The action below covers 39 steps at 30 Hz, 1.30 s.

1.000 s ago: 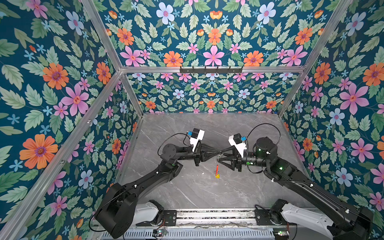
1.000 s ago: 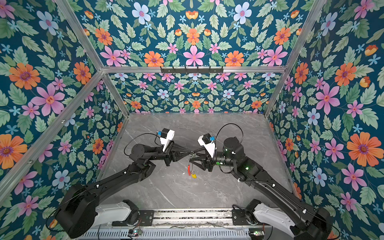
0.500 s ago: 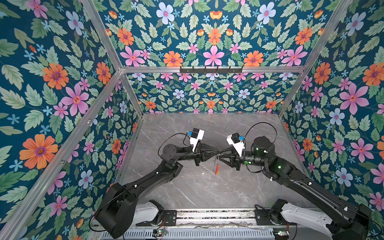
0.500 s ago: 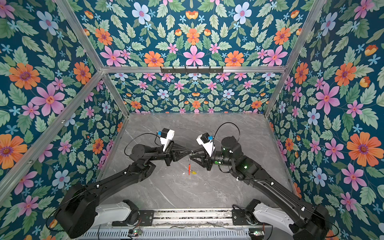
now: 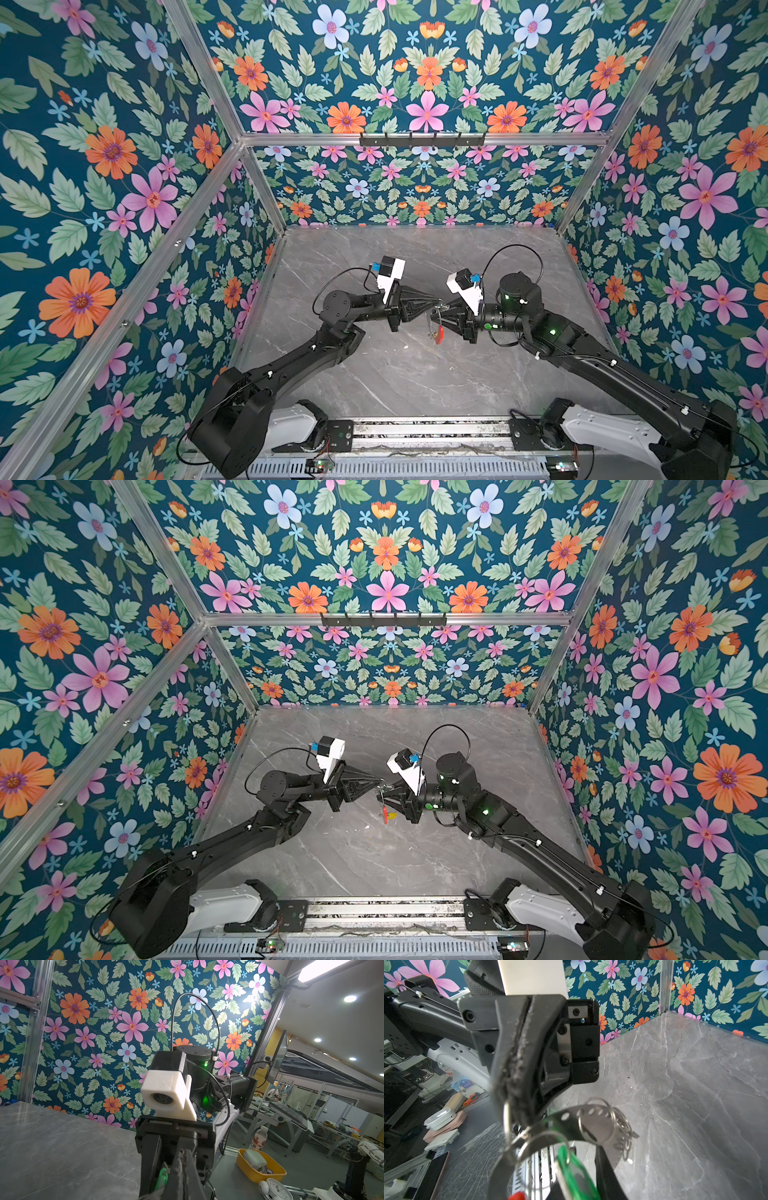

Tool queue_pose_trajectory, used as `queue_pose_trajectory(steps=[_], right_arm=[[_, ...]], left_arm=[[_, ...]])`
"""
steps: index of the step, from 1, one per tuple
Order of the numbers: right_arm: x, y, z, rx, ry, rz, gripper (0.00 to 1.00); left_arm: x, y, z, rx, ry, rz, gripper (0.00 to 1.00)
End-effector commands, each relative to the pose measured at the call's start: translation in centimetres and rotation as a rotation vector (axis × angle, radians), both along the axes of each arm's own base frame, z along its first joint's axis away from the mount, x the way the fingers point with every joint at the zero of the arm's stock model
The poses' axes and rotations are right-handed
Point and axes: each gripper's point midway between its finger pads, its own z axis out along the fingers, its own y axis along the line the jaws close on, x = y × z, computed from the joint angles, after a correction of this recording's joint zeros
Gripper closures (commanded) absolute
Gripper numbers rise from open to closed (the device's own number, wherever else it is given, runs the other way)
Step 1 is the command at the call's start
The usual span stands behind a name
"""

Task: Remove the keys from the keyring

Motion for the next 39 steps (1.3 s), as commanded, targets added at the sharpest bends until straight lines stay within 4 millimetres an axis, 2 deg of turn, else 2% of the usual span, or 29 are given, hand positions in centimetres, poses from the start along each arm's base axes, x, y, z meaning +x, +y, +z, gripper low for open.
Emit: queue_pose_trajectory(steps=[1, 4, 6, 8, 13, 19, 39], right_arm=[[-0.4, 0.1, 0.2, 0.002, -0.01, 0.022, 0.83], [-0.4, 0.1, 0.2, 0.002, -0.011, 0.025, 0.82], [-0.5, 0.0, 0.3, 0.001, -0.016, 0.023, 0.76], [-0.5, -0.4, 0.5, 0.0, -0.029, 0.007, 0.75], [-1.0, -0.7, 1.1, 0.008, -0.045, 0.01, 0.82], [-1.0, -0.4, 0.8, 0.006, -0.034, 0.026, 1.0], [-1.3, 1.0, -0.2, -0.009, 0.029, 0.114, 1.0]], left_arm=[[-0.4, 0.4, 0.8, -0.034, -0.039, -0.002, 1.0], [-0.5, 0.3, 0.7, -0.029, -0.038, -0.007, 1.0], [-0.5, 0.3, 0.7, -0.027, -0.041, -0.008, 1.0], [-0.5, 0.3, 0.6, -0.023, -0.038, -0.008, 1.0], [-0.3, 0.3, 0.3, -0.016, -0.039, 0.004, 1.0], [-0.2, 0.3, 0.4, -0.021, -0.037, 0.014, 1.0], [-0.4, 0.8, 0.9, -0.062, -0.044, 0.028, 1.0]])
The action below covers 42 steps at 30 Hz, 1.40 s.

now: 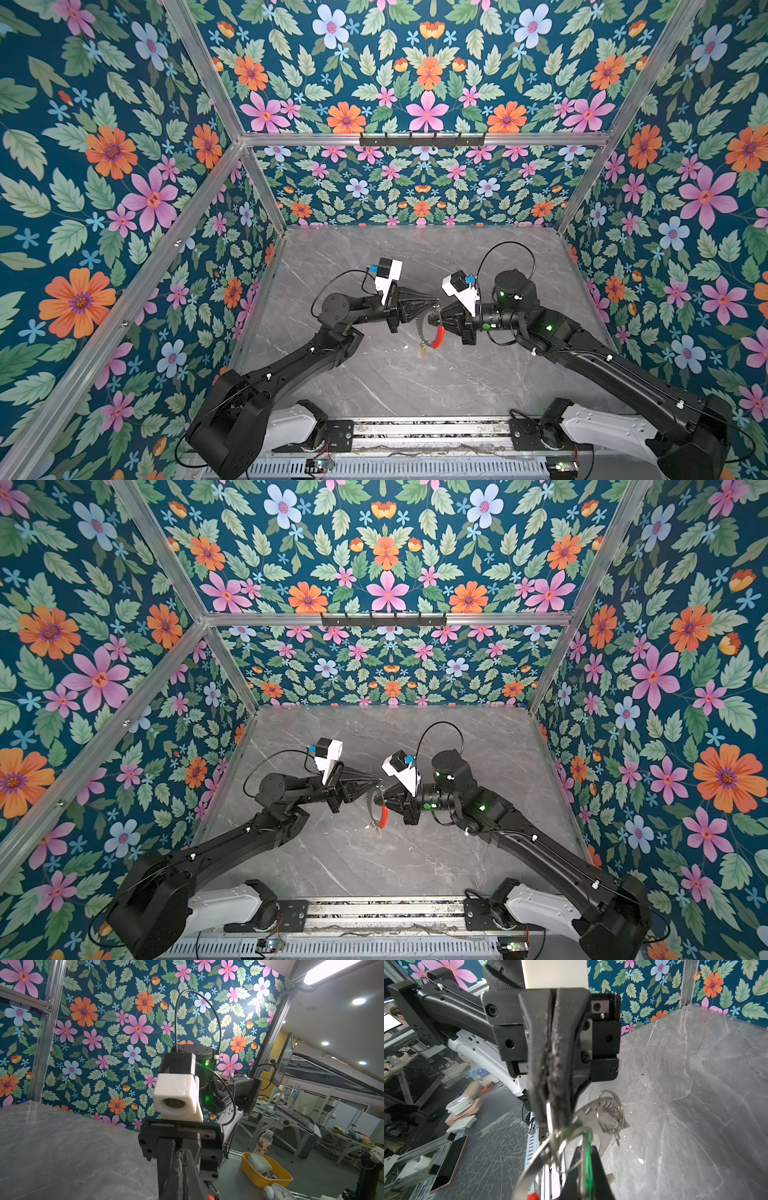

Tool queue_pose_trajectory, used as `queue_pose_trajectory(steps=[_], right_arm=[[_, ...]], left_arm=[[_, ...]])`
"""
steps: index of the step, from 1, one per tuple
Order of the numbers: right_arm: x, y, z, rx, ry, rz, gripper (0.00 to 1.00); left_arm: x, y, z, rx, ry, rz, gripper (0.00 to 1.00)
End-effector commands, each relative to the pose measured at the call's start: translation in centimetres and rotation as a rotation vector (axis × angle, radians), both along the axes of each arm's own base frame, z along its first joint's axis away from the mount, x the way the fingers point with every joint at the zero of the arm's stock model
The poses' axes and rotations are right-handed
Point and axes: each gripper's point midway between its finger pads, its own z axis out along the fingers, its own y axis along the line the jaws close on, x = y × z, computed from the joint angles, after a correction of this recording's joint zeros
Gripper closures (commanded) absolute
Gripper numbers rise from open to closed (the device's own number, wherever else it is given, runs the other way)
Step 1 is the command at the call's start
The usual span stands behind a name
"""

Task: Remove the keys from the keyring

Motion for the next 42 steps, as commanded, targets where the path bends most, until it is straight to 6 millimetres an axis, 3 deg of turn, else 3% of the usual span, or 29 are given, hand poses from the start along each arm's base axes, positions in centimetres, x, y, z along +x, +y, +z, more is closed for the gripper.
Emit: queue_pose_trajectory(steps=[1, 8, 14, 21, 26, 30, 35, 42], right_arm=[[-0.1, 0.2, -0.2, -0.001, 0.01, 0.017, 1.0], [0.1, -0.1, -0.3, -0.008, 0.009, -0.013, 1.0], [-0.1, -1.6, 0.2, -0.025, -0.033, -0.072, 0.68], [-0.5, -4.7, 2.7, 0.054, -0.078, -0.159, 0.52], [-0.2, -6.2, 5.8, 0.138, -0.135, -0.226, 0.51], [-0.5, -5.3, 7.8, 0.208, -0.122, -0.169, 0.49], [0.1, -3.3, 7.9, 0.225, -0.048, -0.085, 0.54], [0.2, -2.5, 7.2, 0.229, -0.001, -0.042, 0.63]], left_arm=[[-0.7, 0.5, 1.3, -0.055, -0.055, -0.006, 1.0], [-0.8, 0.5, 1.0, -0.045, -0.059, -0.018, 1.0], [-1.1, 0.3, 0.4, -0.013, -0.077, -0.033, 1.0], [-1.0, 0.2, 0.0, 0.001, -0.083, -0.032, 1.0], [-1.2, 0.1, 0.1, -0.005, -0.088, -0.048, 1.0], [-1.5, 0.2, 0.2, -0.018, -0.086, -0.069, 1.0], [-1.8, 0.3, 0.4, -0.031, -0.085, -0.092, 1.0], [-1.9, 0.3, 0.4, -0.031, -0.083, -0.099, 1.0]])
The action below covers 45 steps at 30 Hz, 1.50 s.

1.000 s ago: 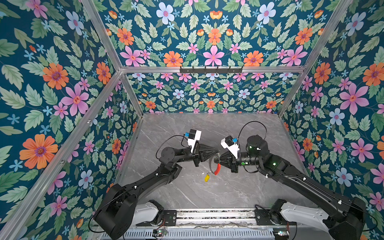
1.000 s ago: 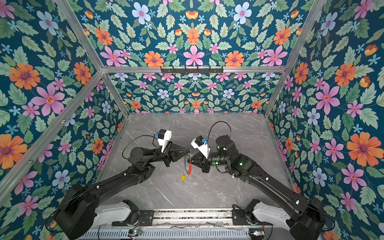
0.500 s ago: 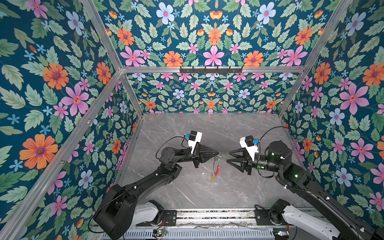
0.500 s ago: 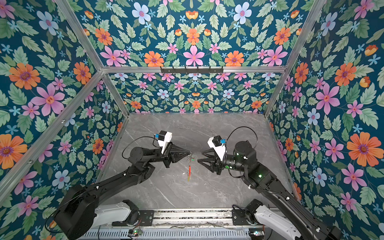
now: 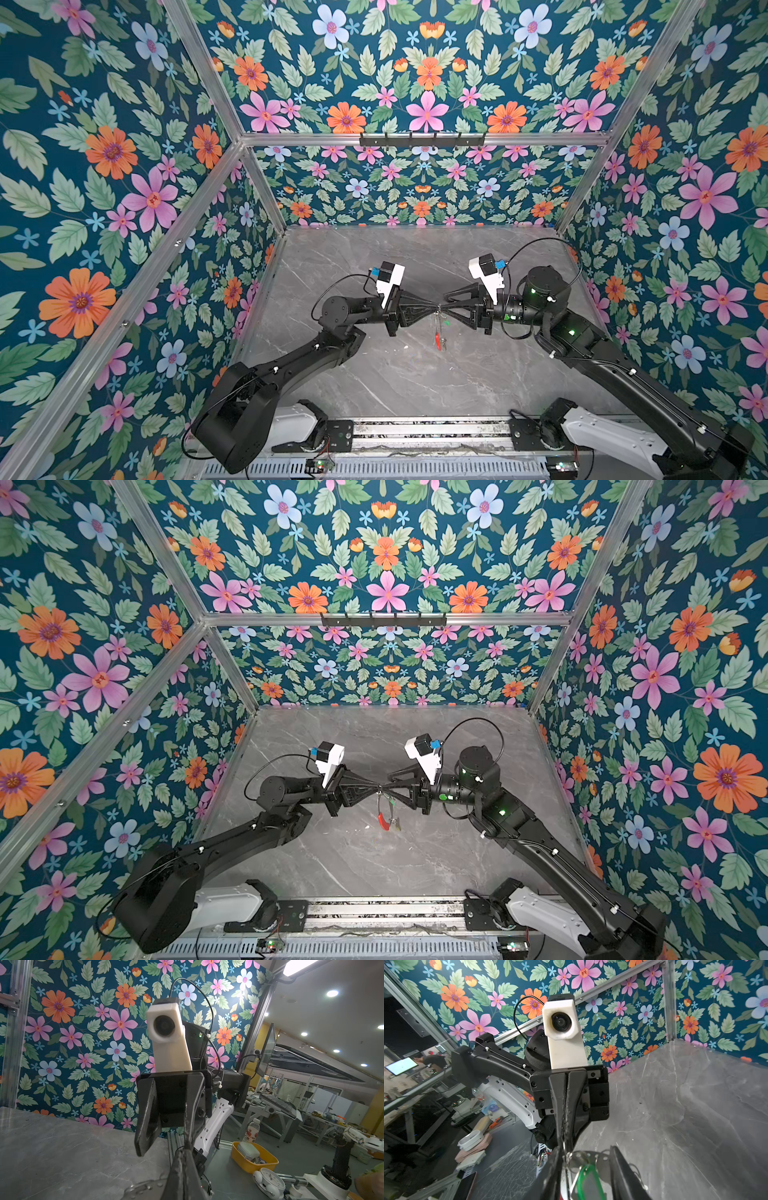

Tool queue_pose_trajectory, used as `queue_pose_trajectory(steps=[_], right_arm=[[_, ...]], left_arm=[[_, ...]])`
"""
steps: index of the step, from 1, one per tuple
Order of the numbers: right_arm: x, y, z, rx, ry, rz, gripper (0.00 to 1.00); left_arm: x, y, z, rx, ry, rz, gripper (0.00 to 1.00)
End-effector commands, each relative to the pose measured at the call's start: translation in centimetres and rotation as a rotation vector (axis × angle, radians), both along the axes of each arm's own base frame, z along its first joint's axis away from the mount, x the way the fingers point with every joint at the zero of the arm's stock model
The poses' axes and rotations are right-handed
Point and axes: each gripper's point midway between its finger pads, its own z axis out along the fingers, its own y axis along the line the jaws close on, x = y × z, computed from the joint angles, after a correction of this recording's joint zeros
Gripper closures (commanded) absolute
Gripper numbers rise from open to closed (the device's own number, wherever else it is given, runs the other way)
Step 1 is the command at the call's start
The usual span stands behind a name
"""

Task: Remove the keys from the keyring

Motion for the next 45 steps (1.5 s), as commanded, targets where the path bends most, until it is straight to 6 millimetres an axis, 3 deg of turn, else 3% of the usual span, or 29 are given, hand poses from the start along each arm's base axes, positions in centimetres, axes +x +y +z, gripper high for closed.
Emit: queue_pose_trajectory(steps=[1, 18, 36, 45], right_arm=[[-0.6, 0.2, 1.0, 0.042, -0.007, 0.039, 0.63], [-0.8, 0.5, -0.1, 0.027, 0.033, 0.064, 0.76], [-0.8, 0.6, -0.6, 0.03, 0.05, 0.07, 0.78], [-0.8, 0.7, -0.9, 0.021, 0.055, 0.074, 0.97]], left_arm=[[-0.6, 0.3, 0.7, -0.028, -0.042, -0.014, 1.0], [-0.1, 0.1, 0.5, -0.026, -0.026, -0.011, 1.0], [0.3, 0.3, 0.4, -0.039, -0.005, -0.01, 1.0], [0.5, 0.1, 0.4, -0.042, 0.005, -0.013, 1.0]])
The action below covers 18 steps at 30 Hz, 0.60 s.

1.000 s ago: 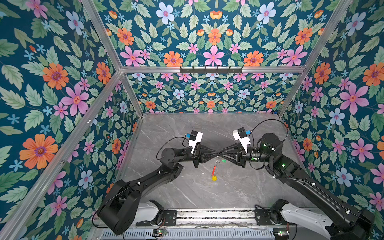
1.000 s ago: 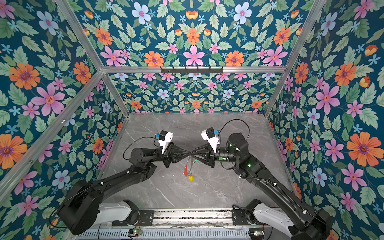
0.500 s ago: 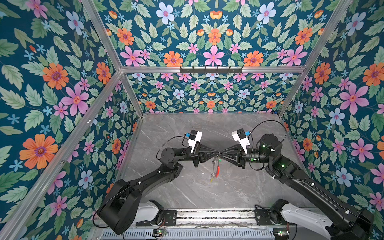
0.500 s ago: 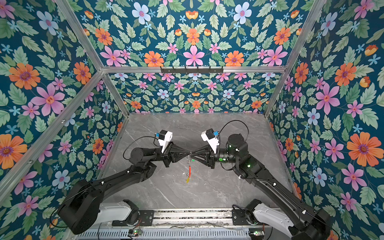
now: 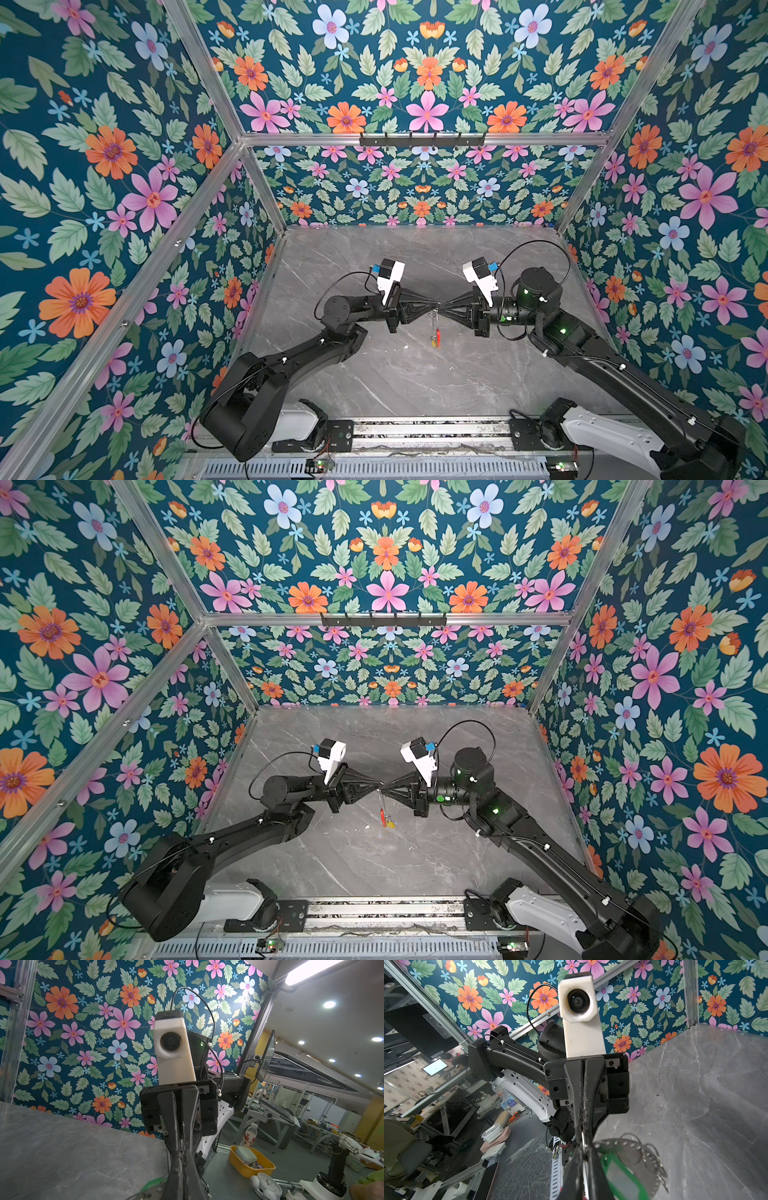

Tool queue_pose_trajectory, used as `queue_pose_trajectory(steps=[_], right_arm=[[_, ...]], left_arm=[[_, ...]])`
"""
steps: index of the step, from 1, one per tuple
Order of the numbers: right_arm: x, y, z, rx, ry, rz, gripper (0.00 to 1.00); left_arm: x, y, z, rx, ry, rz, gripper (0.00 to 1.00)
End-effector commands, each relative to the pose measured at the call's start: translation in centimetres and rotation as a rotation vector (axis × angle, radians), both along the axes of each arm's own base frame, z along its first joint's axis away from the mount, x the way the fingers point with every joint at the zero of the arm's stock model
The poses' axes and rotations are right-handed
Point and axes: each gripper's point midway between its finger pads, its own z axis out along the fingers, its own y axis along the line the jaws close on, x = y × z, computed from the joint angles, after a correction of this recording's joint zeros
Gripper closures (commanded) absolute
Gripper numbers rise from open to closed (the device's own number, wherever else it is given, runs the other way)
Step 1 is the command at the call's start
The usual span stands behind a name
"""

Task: Remove the keys from the keyring

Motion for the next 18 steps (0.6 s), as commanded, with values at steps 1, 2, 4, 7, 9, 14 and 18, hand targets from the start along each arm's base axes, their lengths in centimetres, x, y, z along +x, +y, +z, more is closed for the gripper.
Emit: queue_pose_trajectory(steps=[1, 2, 4, 7, 9, 14, 18], right_arm=[[0.0, 0.0, 0.5, 0.015, -0.023, 0.002, 1.0], [0.1, 0.0, 0.6, 0.013, -0.024, -0.005, 1.0], [0.2, -0.1, 0.5, 0.0, -0.019, -0.022, 1.0], [0.8, -0.4, 0.0, -0.04, 0.001, -0.064, 1.0], [1.1, -0.7, -0.5, -0.072, 0.017, -0.091, 1.0], [1.4, -1.4, -1.9, -0.152, 0.033, -0.152, 1.0], [1.3, -2.1, -2.4, -0.218, 0.033, -0.175, 1.0]], left_arm=[[-0.4, 0.3, 0.9, -0.035, -0.044, -0.004, 1.0], [-0.4, 0.3, 0.9, -0.034, -0.042, -0.005, 1.0], [-0.2, 0.2, 0.8, -0.031, -0.03, -0.006, 0.93], [0.2, 0.3, 0.7, -0.03, -0.01, 0.007, 0.76], [0.9, 0.4, 0.6, -0.026, 0.013, 0.031, 0.69], [2.3, 0.1, 0.0, 0.031, 0.04, 0.098, 0.63], [3.5, -0.2, -1.1, 0.13, 0.04, 0.181, 0.61]])
